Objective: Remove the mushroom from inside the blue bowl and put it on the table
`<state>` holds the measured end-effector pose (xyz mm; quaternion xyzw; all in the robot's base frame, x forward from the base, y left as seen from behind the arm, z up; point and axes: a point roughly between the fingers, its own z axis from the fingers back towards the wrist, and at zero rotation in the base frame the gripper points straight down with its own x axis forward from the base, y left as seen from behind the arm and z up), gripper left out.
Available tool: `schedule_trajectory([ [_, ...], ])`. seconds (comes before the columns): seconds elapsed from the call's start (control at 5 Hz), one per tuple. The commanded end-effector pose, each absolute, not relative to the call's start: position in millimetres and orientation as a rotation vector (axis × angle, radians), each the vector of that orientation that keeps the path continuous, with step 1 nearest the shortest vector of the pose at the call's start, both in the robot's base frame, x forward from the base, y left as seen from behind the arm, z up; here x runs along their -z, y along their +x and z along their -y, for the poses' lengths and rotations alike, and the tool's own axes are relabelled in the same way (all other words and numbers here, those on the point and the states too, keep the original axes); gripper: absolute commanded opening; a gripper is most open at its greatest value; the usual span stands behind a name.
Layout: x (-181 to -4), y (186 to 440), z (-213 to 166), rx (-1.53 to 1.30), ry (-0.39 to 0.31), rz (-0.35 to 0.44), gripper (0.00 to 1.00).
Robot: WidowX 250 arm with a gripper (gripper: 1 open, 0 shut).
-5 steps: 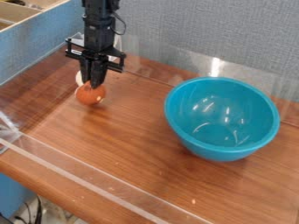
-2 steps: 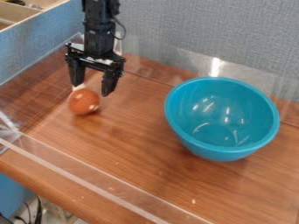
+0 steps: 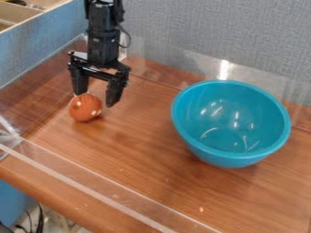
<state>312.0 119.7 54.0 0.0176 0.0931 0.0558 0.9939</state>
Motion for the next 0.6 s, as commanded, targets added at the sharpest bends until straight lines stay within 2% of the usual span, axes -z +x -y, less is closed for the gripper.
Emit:
schedule_trajectory([
  [0.0,-76.4,313.4,-122.9,-0.120,0.047,-0.113,1.00],
  [0.4,-81.8,308.8,-123.1,-0.125,0.043,-0.091,1.00],
])
